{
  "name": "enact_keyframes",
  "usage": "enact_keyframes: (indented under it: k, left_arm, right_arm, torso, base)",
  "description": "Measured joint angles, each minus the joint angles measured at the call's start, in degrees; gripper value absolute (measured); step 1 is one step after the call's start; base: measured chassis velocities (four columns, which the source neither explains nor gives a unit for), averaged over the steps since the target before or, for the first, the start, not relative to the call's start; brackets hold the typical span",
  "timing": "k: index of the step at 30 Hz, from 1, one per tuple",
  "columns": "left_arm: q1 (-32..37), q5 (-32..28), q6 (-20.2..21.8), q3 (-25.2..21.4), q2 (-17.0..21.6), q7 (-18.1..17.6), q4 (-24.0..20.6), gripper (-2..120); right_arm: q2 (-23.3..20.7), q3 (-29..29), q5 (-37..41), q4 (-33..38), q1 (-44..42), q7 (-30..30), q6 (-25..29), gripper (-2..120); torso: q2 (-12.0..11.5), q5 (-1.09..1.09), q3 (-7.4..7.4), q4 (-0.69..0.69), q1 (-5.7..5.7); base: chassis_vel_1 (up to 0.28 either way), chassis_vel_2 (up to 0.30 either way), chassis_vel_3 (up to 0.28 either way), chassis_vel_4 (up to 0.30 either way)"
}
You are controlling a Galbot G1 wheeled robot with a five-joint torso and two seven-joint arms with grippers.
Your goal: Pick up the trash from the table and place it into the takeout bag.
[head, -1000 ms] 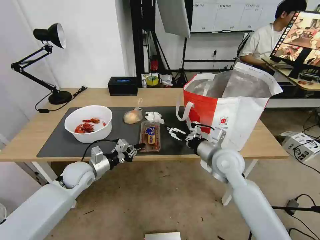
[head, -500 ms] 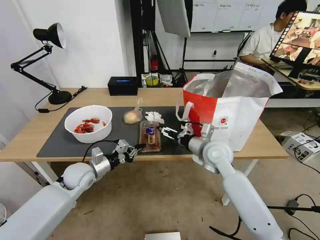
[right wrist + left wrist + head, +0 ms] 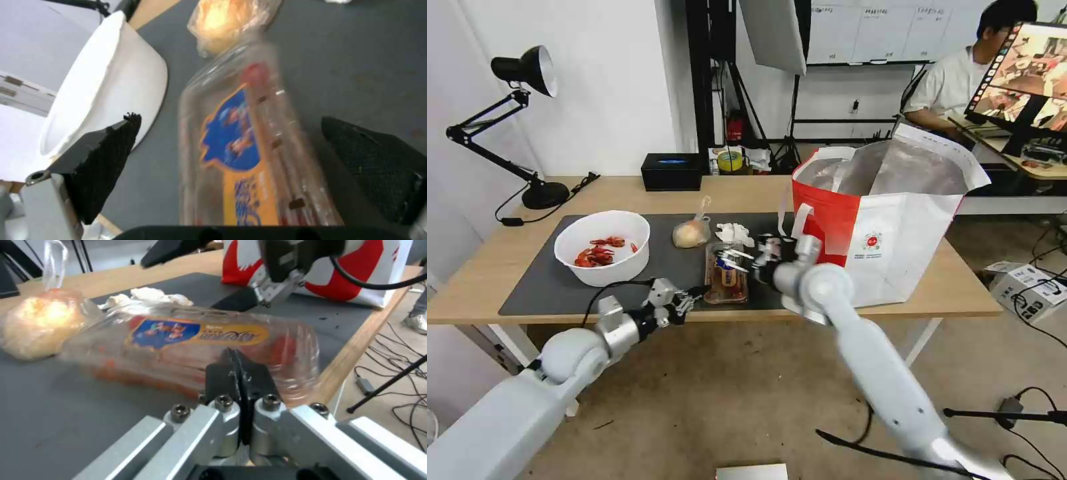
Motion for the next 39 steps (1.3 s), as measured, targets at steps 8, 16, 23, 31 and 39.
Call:
enact_keyframes:
  k: [8,16,23,31,39]
  left_arm:
    - [0.3,0.0,-0.9,-0.5,0.1,0.0,0.0,0]
    - [-0.2,-0.2,-1.3,-0.3,0.2,0.0,0.6,0]
    - [-0.3,-0.3,-1.6,-0.3,0.4,0.0,0.6,0]
    - [-0.2,-0.3,-1.8,-0.3,0.3,0.1,0.5,0]
    - [0.0,-0.3,-2.0,-0.3,0.3,0.2,0.4,0]
  right_arm:
    - [1.6,-0.5,-1.1,-1.6,0.3,2.6,-0.8,100]
    - [0.9,-0.7,1.1,-1.8,0.7,2.4,-0.8,100]
    - [0.1,-1.6,2.5,-2.2,1.8,2.2,-0.9,100]
    - [-0.8,-3.5,4.0,-2.3,2.8,2.0,-0.9,100]
    - [-0.6,-4.0,4.1,-2.3,3.3,1.2,-0.9,100]
  torso:
    - [0.0,0.01,0.00,-0.03,0.00]
    - [0.0,0.01,0.00,-0.03,0.00]
    - [0.0,0.02,0.00,-0.03,0.00]
    - [0.0,0.02,0.00,-0.04,0.00]
    - [0.0,0.02,0.00,-0.03,0.00]
  base:
    - [0.000,0.000,0.000,0.000]
    - [0.000,0.000,0.000,0.000]
    - [0.000,0.000,0.000,0.000]
    - [0.000,0.000,0.000,0.000]
    - [0.000,0.000,0.000,0.000]
